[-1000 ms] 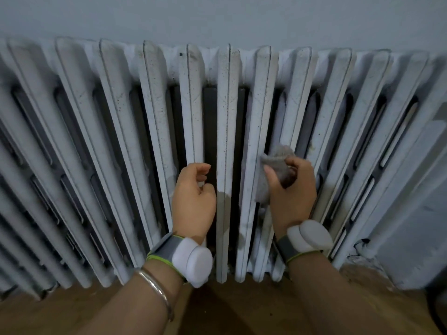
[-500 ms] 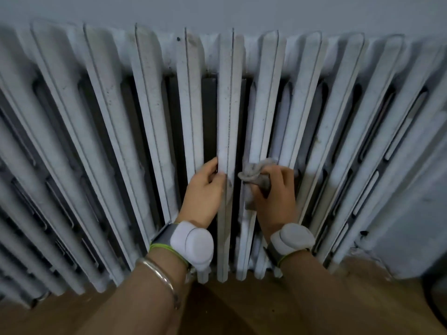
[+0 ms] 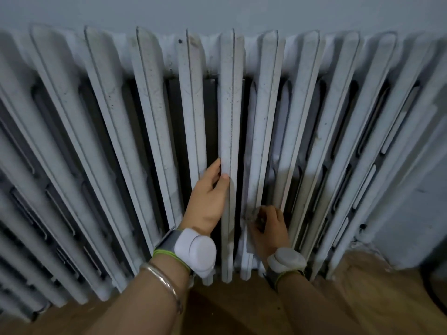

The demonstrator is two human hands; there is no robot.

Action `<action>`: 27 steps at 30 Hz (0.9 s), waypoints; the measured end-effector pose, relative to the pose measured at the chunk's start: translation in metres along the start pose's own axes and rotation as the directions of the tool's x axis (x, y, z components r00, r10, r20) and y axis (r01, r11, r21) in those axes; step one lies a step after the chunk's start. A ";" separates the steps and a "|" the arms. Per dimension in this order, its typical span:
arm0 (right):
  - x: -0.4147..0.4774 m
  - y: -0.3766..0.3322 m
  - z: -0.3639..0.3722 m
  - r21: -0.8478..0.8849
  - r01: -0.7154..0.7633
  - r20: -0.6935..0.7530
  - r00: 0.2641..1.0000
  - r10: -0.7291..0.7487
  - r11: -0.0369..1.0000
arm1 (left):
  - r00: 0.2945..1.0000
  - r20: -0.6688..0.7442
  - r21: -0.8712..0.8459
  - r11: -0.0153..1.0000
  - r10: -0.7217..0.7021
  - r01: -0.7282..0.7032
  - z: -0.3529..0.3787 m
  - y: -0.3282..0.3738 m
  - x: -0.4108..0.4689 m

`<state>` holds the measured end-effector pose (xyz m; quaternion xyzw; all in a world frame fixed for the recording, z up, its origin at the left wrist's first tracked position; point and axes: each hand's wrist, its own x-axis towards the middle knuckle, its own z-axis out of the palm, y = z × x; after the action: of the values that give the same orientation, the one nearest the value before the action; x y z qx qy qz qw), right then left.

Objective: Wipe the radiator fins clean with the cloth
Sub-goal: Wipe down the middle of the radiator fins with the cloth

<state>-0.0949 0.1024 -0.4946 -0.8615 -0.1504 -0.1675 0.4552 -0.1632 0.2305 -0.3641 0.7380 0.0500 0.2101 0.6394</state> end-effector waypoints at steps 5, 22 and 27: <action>0.010 -0.036 -0.016 0.134 -0.008 -0.225 0.974 0.038 0.991 | 0.999 0.039 0.002 1.000 0.009 -0.010 -0.007 -0.006 0.002; 0.044 -0.077 -0.033 0.054 0.238 -0.375 0.905 -0.201 0.970 | 1.000 0.027 0.005 1.000 -0.003 0.002 -0.013 -0.002 0.002; 0.021 -0.050 -0.013 0.053 0.128 -0.268 0.957 -0.109 0.990 | 0.999 0.043 -0.004 1.000 -0.009 0.009 -0.014 0.001 0.000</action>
<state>-0.0982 0.1206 -0.4423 -0.8045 -0.1456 -0.3024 0.4901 -0.1687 0.2427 -0.3616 0.7406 0.0393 0.1914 0.6429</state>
